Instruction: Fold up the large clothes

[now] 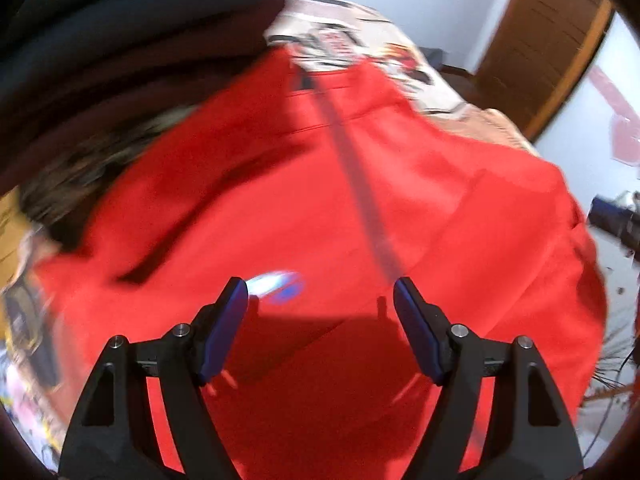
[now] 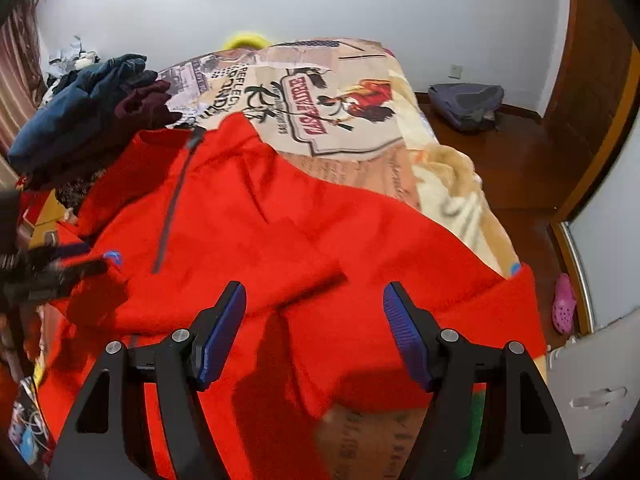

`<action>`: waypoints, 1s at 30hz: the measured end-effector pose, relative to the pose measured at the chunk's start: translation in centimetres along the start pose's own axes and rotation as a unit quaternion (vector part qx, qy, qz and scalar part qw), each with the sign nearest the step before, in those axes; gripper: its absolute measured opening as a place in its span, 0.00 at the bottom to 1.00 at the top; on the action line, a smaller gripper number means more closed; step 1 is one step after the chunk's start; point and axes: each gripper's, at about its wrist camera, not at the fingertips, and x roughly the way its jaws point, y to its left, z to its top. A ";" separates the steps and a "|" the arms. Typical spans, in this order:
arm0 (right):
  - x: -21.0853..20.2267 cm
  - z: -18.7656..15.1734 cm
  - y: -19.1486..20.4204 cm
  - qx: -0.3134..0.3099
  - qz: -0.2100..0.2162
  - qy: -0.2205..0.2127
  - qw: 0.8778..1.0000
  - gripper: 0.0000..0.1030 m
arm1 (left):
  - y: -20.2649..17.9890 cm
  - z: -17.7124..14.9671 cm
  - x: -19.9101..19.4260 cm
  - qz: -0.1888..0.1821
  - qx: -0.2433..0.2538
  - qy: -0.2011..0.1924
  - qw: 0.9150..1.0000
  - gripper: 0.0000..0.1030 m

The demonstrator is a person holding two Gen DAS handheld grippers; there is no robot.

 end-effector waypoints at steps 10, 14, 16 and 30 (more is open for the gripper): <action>0.0 -2.1 -3.7 0.039 0.004 0.004 0.999 0.66 | -10.4 5.2 8.8 -0.046 0.075 0.063 0.994 0.72; 0.3 -2.8 -4.5 0.049 0.012 0.006 0.999 0.66 | -12.6 5.6 9.2 -0.067 0.101 0.053 0.991 0.53; 0.5 -2.8 -4.6 0.053 0.014 0.007 0.998 0.66 | -13.3 5.4 9.1 -0.081 0.110 0.056 0.989 0.30; -3.0 -2.9 -4.1 0.066 0.027 -0.032 0.997 0.66 | -14.4 7.2 -2.3 -0.059 0.114 -0.045 0.991 0.02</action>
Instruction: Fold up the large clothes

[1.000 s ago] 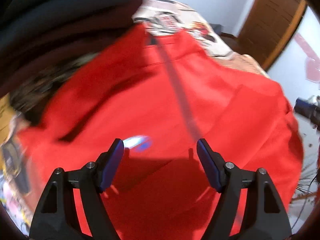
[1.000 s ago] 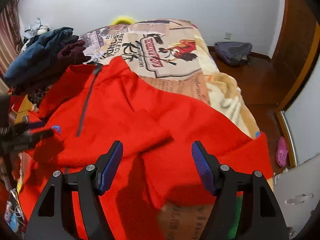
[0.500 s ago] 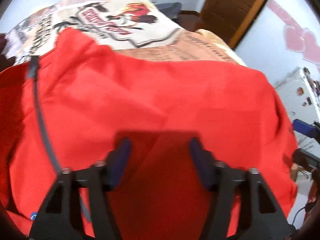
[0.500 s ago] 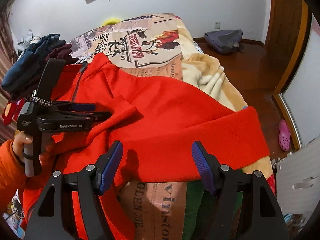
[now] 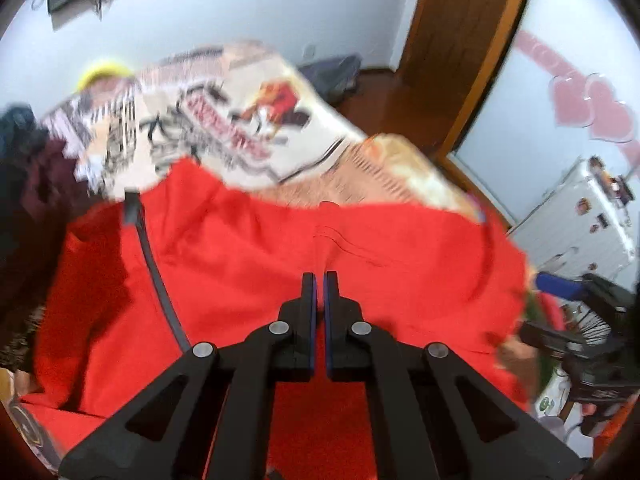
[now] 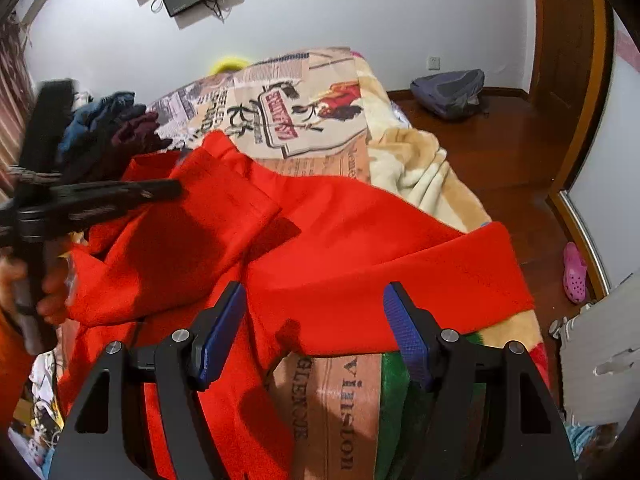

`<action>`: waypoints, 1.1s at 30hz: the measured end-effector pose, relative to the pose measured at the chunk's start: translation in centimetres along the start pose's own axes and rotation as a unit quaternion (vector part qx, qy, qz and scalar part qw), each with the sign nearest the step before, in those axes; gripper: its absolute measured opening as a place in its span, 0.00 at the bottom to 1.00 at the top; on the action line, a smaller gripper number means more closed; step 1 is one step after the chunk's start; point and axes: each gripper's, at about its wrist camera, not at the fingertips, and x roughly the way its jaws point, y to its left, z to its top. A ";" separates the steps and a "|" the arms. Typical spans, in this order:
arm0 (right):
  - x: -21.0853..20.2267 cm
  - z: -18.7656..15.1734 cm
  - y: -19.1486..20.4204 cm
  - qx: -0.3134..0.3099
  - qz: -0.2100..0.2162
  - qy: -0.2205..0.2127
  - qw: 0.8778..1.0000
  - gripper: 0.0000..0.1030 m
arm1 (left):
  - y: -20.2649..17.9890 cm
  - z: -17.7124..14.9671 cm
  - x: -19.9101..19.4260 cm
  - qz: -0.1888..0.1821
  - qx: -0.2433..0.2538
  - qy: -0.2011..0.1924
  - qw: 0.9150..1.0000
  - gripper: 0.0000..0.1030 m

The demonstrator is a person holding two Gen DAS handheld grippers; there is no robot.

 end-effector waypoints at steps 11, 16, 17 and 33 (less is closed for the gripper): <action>-4.8 -1.2 0.2 0.017 0.009 -0.029 0.999 0.66 | -8.7 -5.2 -1.8 -0.046 0.062 0.053 0.996 0.02; -5.9 -2.3 0.3 0.029 0.022 -0.025 0.999 0.66 | -9.7 -8.5 -0.6 -0.037 0.060 0.093 0.993 0.32; -5.9 -2.5 0.3 0.033 0.028 -0.021 0.999 0.66 | -9.6 -8.8 -0.9 -0.032 0.061 0.088 0.994 0.38; -0.3 -0.6 2.7 0.047 0.068 0.022 0.996 0.66 | 11.0 -16.1 -13.5 0.195 -0.045 0.002 0.980 0.83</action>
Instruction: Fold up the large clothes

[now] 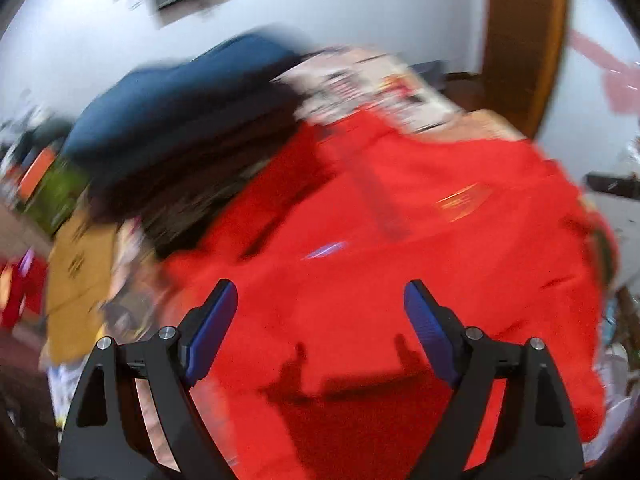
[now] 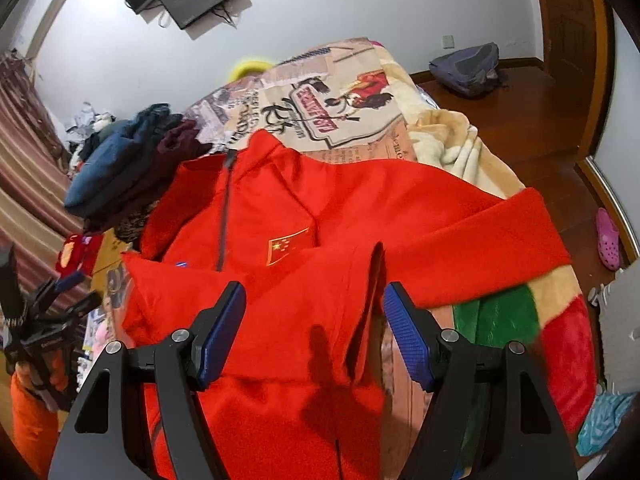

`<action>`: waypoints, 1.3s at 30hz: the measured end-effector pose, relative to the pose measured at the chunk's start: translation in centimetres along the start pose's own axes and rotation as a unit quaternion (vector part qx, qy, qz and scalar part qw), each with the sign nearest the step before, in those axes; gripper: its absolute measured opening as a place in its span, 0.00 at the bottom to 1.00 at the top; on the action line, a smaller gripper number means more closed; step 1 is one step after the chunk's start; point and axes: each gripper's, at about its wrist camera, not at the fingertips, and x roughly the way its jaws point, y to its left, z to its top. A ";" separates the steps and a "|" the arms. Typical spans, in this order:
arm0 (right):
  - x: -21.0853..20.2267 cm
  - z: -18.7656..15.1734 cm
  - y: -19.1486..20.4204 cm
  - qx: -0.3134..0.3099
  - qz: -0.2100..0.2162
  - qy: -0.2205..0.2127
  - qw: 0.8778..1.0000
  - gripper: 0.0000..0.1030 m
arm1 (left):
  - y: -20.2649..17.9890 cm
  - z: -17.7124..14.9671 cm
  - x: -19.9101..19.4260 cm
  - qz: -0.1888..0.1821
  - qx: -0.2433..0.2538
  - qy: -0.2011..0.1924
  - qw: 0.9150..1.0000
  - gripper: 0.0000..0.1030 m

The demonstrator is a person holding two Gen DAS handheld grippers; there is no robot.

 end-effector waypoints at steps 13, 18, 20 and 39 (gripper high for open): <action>4.8 0.4 0.1 -0.021 -0.035 0.022 0.999 0.08 | 9.1 -13.6 8.3 0.079 -0.093 0.128 0.984 0.82; 3.7 1.9 3.1 -0.061 -0.038 -0.008 0.997 0.06 | 7.3 -11.4 9.4 0.127 -0.052 0.080 0.987 0.82; 3.2 2.9 4.6 -0.079 -0.038 -0.020 0.996 0.06 | 6.8 -9.9 9.4 0.125 -0.047 0.053 0.990 0.82; 6.1 3.1 1.3 -0.071 -0.089 0.031 0.993 0.08 | 8.2 -10.4 11.9 0.143 -0.111 0.096 0.979 0.43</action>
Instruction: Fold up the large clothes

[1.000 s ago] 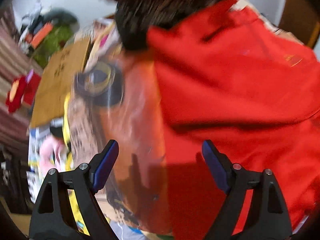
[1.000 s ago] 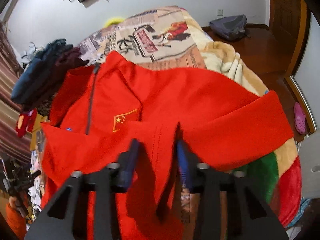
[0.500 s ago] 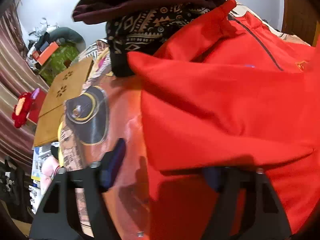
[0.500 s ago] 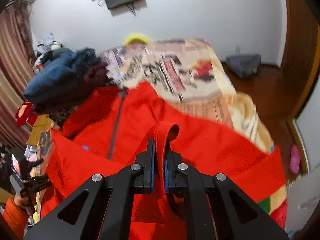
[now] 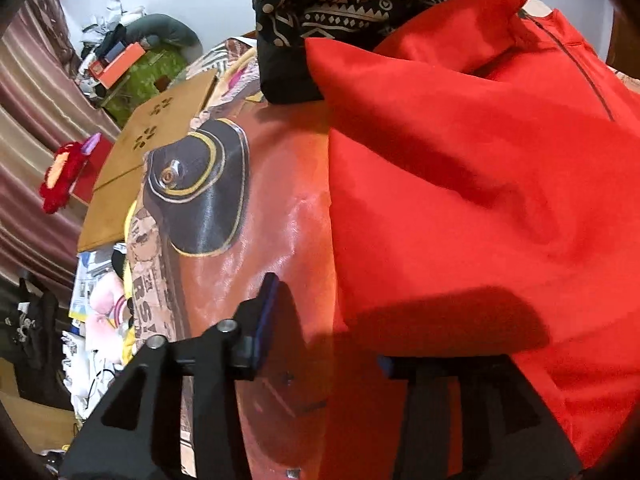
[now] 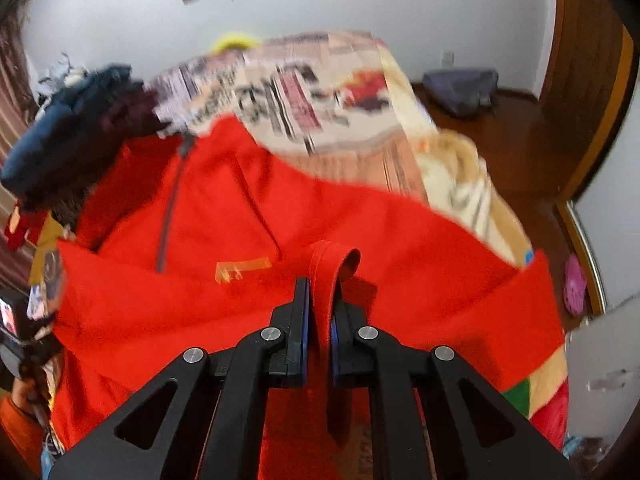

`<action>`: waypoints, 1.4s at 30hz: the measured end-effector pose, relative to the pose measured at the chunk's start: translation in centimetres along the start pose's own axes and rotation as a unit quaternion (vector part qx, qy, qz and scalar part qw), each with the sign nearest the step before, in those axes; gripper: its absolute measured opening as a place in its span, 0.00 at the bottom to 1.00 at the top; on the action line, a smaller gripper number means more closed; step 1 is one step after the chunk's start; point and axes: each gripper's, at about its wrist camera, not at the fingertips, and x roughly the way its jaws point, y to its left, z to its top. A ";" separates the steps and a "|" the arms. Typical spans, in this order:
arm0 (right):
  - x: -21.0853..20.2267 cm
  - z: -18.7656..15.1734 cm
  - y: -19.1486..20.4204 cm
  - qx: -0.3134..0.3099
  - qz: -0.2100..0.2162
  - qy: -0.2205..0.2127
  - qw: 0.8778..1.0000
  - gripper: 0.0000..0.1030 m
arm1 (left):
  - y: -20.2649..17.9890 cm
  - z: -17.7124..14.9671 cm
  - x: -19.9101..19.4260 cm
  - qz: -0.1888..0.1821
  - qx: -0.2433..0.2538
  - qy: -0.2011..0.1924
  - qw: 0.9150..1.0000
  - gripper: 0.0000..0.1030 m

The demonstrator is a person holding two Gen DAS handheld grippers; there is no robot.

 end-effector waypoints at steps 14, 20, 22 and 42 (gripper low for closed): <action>-7.1 -1.1 -5.7 0.064 0.024 -0.045 0.997 0.54 | 0.6 1.4 -8.2 -0.082 0.008 -0.042 0.996 0.67; -9.3 -1.7 -10.3 0.133 0.027 -0.075 0.988 0.57 | -1.0 5.0 -12.1 -0.131 -0.008 -0.094 0.987 0.79; -8.8 -2.2 -12.0 0.164 0.027 -0.068 0.984 0.57 | -2.3 6.0 -12.3 -0.150 -0.011 -0.096 0.984 0.79; 1.2 -6.0 -21.6 0.392 0.053 -0.036 0.918 0.44 | -14.8 6.8 -4.0 -0.234 0.019 0.039 0.971 0.79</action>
